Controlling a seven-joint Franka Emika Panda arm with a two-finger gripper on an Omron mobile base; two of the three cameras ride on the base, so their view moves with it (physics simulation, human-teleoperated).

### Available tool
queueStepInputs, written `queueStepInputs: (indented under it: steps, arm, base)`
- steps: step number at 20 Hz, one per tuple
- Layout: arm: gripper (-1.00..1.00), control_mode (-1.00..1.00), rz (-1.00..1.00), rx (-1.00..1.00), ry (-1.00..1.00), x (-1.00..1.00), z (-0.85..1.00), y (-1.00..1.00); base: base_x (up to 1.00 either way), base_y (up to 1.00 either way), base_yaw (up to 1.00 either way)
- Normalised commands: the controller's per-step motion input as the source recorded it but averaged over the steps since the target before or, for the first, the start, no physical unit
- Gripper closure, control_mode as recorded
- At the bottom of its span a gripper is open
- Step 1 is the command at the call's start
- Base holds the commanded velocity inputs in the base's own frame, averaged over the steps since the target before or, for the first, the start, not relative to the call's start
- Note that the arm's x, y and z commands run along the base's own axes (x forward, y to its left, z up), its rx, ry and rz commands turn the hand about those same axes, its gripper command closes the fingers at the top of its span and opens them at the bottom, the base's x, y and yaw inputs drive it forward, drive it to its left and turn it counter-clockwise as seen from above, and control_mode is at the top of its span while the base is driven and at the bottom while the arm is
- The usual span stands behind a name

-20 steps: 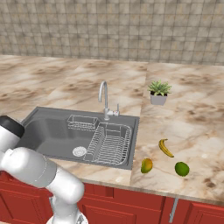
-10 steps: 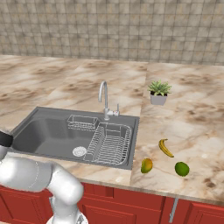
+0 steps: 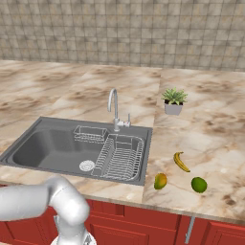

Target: There is a mixed pile of frozen fruits and vegetables on the counter. Locate all the frozen vegetables and place the items in a bowl on the counter. Take all the frozen fruits and defrost them in a running sink.

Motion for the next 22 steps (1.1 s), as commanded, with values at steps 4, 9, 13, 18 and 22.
queueStepInputs:
  steps: [4, 9, 13, 18, 22]
  arm:
    - [-1.0, -1.0, 0.03, -0.03, 0.0, 0.0, -0.04, 0.29]
    - [-1.0, -1.0, 0.03, -0.02, 0.0, 0.0, 0.0, 0.02]
    - [-1.0, -1.0, 0.0, -0.03, -0.01, 0.0, 0.0, -0.04]
    - [-1.0, -1.0, 0.0, -0.03, -0.11, -0.1, 0.37, -0.22]
    - [-1.0, -1.0, 0.0, -0.01, -0.18, -0.31, 0.7, -0.37]
  base:
    - [0.0, 0.0, 0.0]
    - [0.0, 0.0, 0.0]
    - [0.0, 0.0, 0.0]
    - [0.0, 0.0, 0.0]
    - [0.0, 0.0, 0.0]
